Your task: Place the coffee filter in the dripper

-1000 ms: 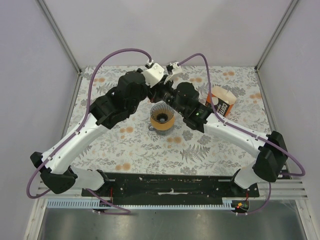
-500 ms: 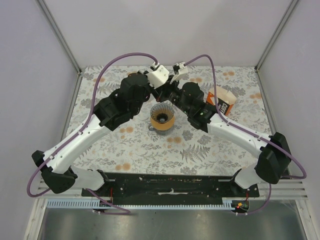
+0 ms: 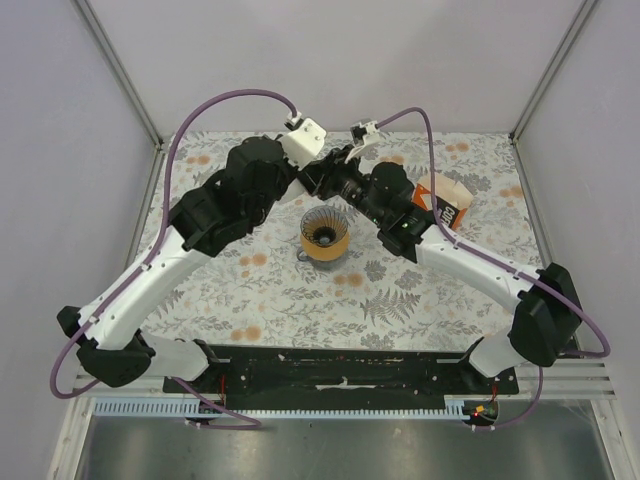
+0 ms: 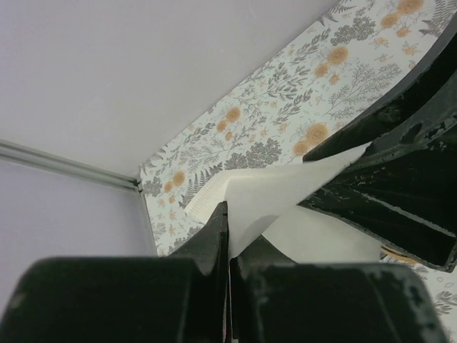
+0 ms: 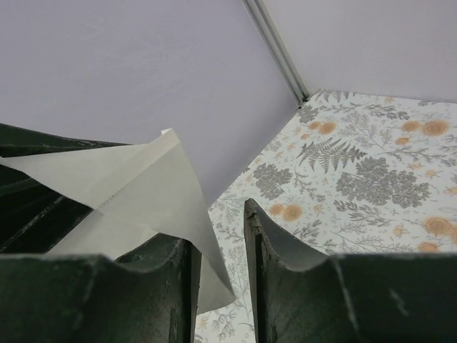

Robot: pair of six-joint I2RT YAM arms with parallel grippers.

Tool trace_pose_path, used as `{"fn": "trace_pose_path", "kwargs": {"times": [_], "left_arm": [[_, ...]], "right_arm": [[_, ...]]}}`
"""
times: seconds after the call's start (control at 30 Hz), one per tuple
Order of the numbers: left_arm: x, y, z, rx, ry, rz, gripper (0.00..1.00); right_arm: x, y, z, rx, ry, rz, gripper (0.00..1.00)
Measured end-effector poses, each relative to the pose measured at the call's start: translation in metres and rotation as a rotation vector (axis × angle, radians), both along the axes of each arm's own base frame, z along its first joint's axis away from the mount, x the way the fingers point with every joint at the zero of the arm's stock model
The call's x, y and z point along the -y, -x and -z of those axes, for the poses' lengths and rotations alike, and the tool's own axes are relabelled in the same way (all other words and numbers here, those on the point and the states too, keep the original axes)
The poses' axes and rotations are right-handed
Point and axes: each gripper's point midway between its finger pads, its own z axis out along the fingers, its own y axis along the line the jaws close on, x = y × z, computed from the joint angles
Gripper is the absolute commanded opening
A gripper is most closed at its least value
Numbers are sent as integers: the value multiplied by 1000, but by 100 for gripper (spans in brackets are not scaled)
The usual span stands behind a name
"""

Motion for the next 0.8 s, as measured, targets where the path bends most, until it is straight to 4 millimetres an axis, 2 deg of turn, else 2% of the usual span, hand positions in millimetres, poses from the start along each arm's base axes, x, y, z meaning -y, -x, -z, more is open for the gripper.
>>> {"fn": "trace_pose_path", "kwargs": {"times": [0.07,0.2,0.23,0.63,0.67,0.73,0.8], "left_arm": [[1,1,-2,-6,20,-2,2],[4,1,-6,-16,49,-8,2],[4,0,-6,-19,52,-10,2],[3,-5,-12,10,18,-45,2],[4,-4,-12,12,17,-41,2],[5,-4,-13,14,18,-39,2],[5,-4,-13,14,19,-39,2]], "right_arm": [[-3,1,-1,-1,-14,-16,29],[-9,4,-2,-6,-40,-45,3],[-11,6,-3,-10,-48,-57,0],[-3,1,-8,-26,-66,9,0],[-2,1,-8,-25,-66,13,1],[-2,1,-9,-23,-67,13,25],[-2,1,-10,-21,-73,12,38]]}}
